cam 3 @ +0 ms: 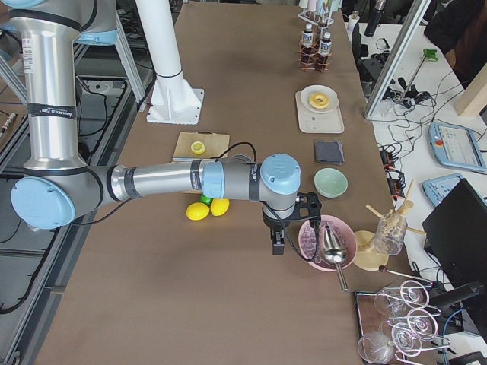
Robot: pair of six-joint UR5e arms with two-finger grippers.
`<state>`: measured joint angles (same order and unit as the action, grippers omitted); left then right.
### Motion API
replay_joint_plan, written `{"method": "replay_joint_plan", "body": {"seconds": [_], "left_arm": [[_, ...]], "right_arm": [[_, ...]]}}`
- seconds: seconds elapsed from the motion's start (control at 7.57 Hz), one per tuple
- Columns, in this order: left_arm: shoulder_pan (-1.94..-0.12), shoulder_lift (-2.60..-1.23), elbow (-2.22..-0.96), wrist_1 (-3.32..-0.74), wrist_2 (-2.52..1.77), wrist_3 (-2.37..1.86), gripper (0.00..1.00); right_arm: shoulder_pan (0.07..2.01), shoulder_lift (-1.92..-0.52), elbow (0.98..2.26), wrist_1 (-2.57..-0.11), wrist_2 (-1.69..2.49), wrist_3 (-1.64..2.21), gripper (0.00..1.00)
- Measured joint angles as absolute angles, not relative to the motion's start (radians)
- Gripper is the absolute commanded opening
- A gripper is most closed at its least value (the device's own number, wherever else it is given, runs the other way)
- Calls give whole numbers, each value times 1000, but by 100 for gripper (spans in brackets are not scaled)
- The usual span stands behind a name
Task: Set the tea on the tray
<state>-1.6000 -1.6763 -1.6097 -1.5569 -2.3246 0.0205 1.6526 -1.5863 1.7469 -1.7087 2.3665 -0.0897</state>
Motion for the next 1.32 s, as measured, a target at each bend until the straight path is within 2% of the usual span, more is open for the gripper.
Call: {"method": "replay_joint_plan", "body": {"seconds": [1.32], "left_arm": [[-1602,-1694,-1601,-1552,-2319,18,98]], "right_arm": [[1621,-1578,1750,-1701,2388,-39,100]]}}
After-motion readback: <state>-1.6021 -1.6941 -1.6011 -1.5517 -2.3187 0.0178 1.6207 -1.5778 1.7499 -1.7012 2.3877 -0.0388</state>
